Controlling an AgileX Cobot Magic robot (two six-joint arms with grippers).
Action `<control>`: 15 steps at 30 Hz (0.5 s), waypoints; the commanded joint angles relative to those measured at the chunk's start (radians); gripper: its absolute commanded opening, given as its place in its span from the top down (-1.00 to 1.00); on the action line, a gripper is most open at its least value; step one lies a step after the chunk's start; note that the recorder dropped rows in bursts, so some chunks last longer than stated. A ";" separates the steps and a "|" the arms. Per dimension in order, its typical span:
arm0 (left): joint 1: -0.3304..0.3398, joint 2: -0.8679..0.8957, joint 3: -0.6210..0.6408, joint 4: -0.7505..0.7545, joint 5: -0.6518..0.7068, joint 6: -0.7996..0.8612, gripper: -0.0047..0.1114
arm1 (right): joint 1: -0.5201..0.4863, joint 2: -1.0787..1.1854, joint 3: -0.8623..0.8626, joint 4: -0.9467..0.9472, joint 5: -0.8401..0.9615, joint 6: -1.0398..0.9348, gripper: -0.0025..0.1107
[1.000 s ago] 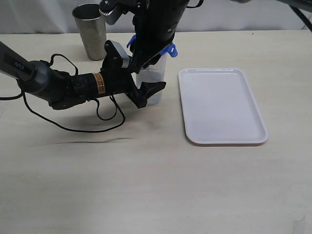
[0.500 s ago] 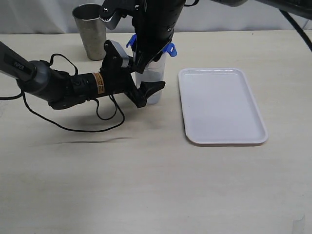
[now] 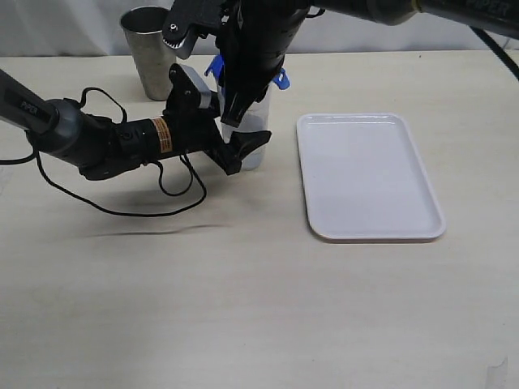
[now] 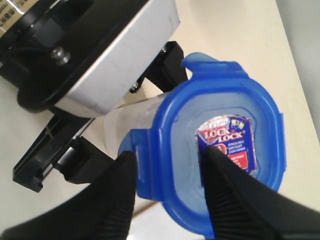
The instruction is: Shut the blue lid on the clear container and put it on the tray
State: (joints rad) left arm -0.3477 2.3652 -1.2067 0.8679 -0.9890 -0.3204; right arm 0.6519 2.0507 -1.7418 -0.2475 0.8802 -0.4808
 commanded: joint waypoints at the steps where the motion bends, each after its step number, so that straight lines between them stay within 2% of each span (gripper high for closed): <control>1: -0.002 0.001 0.007 0.081 0.012 0.011 0.92 | -0.021 0.080 0.077 -0.050 0.013 0.032 0.34; 15: -0.002 0.001 0.007 0.099 0.004 0.009 0.92 | 0.002 0.080 0.093 -0.076 -0.026 0.024 0.39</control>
State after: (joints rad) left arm -0.3399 2.3652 -1.2130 0.8578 -0.9755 -0.3283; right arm 0.6739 2.0427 -1.6973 -0.3210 0.7951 -0.4688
